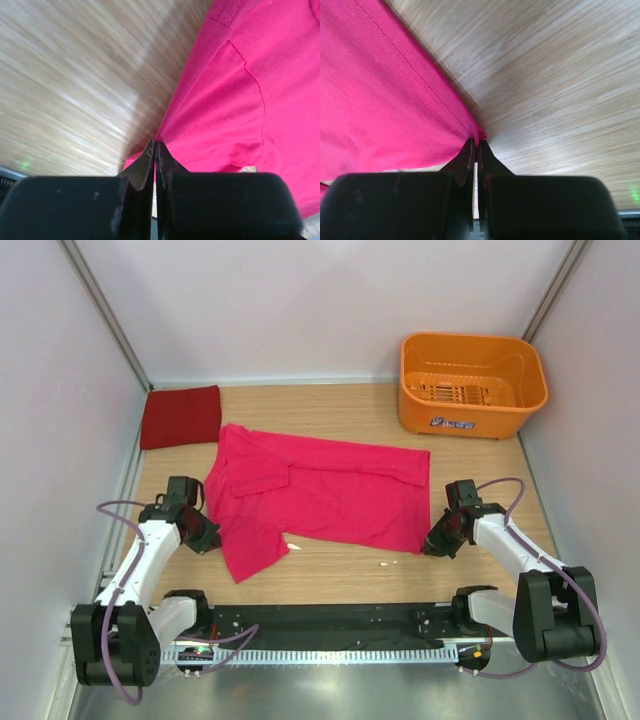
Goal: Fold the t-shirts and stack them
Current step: Fold the tshirt
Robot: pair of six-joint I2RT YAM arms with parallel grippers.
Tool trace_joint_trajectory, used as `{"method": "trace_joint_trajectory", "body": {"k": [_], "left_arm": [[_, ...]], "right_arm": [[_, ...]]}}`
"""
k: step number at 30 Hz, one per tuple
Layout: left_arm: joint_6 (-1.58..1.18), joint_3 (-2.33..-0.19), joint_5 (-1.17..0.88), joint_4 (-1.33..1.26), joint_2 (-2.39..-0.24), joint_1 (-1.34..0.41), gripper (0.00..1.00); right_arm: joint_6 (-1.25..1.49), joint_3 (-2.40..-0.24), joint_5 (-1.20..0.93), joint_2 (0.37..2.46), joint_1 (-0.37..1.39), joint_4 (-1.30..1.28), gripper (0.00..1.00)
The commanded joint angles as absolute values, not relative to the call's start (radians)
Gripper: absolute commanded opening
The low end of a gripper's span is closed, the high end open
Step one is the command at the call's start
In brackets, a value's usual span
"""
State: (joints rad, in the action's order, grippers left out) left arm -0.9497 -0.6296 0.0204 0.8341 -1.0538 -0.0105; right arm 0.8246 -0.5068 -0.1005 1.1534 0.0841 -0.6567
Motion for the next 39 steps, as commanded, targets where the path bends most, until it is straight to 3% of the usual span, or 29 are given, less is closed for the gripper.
{"method": "trace_joint_trajectory", "body": {"k": [1, 10, 15, 26, 39], "left_arm": [[-0.986, -0.638, 0.058, 0.907, -1.014, -0.003, 0.00], [-0.902, -0.755, -0.025, 0.858, -1.084, -0.005, 0.00], [-0.858, -0.934, -0.026, 0.819, -1.202, -0.009, 0.00], [-0.807, -1.298, -0.066, 0.772, -1.561, -0.038, 0.00], [-0.792, -1.589, -0.074, 0.787, -1.799, -0.038, 0.00]], "right_arm": [[0.782, -0.520, -0.086, 1.160, 0.097, -0.732, 0.01], [0.663, -0.721, -0.005, 1.238, 0.098, -0.758, 0.01], [0.615, -0.837, 0.041, 1.301, 0.097, -0.758, 0.01], [0.548, -0.988, -0.026, 1.489, 0.043, -0.707, 0.01], [0.509, -1.127, -0.074, 1.658, 0.014, -0.683, 0.01]]}}
